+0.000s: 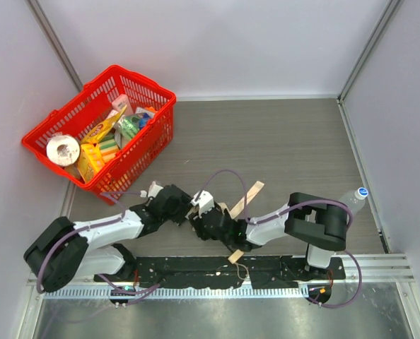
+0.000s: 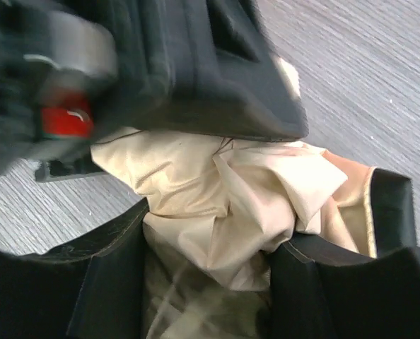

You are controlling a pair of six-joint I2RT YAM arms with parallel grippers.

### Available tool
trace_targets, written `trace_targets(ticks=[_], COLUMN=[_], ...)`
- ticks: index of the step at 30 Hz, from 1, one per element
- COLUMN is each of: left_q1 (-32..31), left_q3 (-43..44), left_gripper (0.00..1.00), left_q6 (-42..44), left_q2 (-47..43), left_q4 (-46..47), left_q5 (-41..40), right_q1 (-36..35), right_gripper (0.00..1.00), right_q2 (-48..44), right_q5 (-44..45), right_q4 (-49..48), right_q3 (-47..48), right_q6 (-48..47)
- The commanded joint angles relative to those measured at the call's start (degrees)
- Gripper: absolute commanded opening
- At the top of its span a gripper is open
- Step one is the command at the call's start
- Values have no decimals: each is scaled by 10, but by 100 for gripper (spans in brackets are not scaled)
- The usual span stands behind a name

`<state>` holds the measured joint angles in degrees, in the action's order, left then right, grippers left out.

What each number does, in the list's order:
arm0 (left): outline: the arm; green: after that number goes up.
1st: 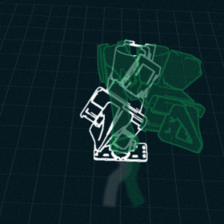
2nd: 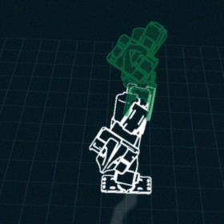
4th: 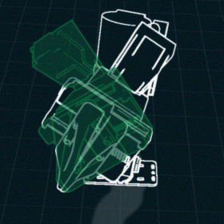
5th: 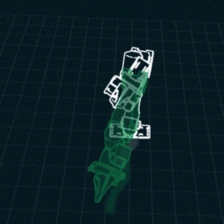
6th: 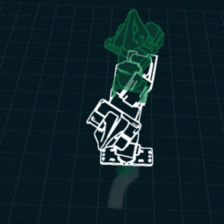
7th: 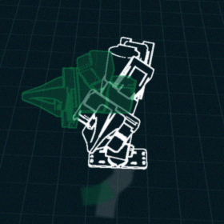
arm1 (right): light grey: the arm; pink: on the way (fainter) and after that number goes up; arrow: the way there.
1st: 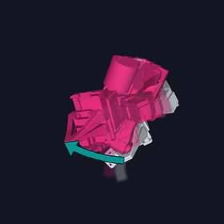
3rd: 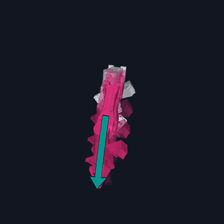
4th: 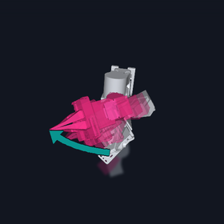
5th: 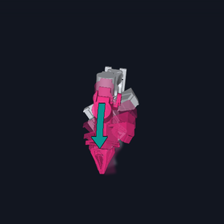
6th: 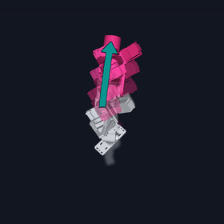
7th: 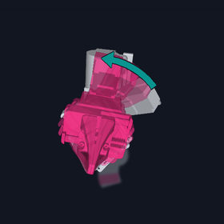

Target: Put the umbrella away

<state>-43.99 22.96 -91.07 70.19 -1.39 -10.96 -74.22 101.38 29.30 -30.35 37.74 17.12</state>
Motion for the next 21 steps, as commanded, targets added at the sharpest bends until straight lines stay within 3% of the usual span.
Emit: trace_targets(ticks=[1, 2, 6, 9, 15, 21], left_q1=[1, 1, 1, 0, 1, -7], left_q3=[-55, -63, -69, -67, -45, -21], left_gripper=[91, 99, 100, 100, 100, 100], left_q6=[30, 40, 72, 93, 105, 104], left_q2=[-66, -87, -169, -199, -113, 0], left_q4=[-28, -23, -55, -62, -14, 58], left_q5=[-34, -43, -78, -85, -62, -37], right_q1=[90, 113, 186, 230, 272, 276], right_gripper=[1, 1, 1, 1, 1, 1], right_q2=[37, 37, 57, 84, 136, 166], right_q5=[-246, -284, -486, -585, -700, -727], right_q4=[-37, -52, -122, -200, -344, -402], right_q3=[-76, -77, -76, -71, -71, -66], right_q6=[19, 23, 57, 117, 228, 273])
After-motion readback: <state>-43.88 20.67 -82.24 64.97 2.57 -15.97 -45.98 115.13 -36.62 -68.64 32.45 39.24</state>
